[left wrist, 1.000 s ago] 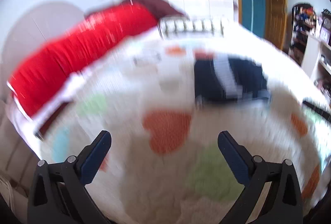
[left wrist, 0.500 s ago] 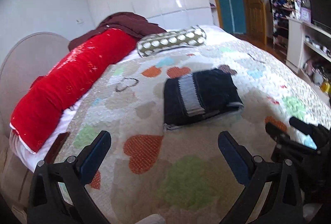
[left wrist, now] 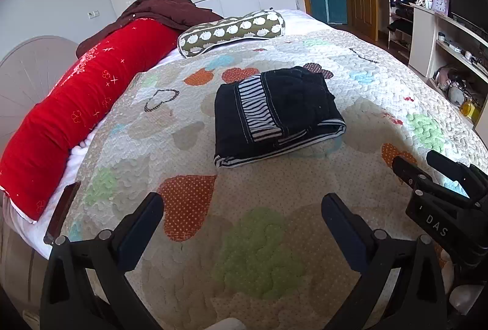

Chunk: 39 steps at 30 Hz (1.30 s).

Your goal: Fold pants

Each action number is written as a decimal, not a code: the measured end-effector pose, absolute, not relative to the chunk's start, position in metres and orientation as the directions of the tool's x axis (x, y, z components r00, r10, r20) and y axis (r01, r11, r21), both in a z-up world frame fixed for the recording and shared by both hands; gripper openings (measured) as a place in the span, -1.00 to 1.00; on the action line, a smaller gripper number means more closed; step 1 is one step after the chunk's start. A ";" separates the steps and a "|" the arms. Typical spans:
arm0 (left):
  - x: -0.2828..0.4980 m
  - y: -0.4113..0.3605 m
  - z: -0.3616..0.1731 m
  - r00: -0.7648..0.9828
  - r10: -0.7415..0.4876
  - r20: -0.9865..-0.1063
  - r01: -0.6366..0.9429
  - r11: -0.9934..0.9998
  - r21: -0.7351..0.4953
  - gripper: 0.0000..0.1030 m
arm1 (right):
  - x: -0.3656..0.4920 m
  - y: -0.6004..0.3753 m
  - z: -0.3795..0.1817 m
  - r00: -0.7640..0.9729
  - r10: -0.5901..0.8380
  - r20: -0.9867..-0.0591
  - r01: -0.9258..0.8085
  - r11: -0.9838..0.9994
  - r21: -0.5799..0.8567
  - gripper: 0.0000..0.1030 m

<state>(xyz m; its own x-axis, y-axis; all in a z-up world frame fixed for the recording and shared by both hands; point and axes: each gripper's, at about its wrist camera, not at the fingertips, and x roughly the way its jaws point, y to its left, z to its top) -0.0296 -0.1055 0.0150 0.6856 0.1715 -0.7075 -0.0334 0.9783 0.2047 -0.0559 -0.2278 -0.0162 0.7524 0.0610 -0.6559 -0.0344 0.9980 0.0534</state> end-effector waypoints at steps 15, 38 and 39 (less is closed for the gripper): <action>-0.016 -0.087 -0.005 0.625 0.141 -0.768 -0.046 0.989 0.144 1.00 | -0.057 -0.225 -0.022 0.742 0.055 -0.668 -0.032 0.998 0.046 0.35; -0.013 -0.081 -0.013 0.606 0.135 -0.784 -0.061 0.990 0.124 1.00 | -0.058 -0.222 -0.026 0.733 0.057 -0.677 -0.048 0.998 0.032 0.37; -0.013 -0.081 -0.013 0.606 0.134 -0.784 -0.061 0.991 0.122 1.00 | -0.058 -0.222 -0.026 0.734 0.055 -0.677 -0.049 0.998 0.028 0.37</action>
<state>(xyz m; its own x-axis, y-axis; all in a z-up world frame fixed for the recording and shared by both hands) -0.0131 -0.0809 -0.0126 0.6062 0.1342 -0.7839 -0.0613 0.9906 0.1222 -0.0581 -0.2219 -0.0263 0.7338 0.0552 -0.6771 -0.0495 0.9984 0.0278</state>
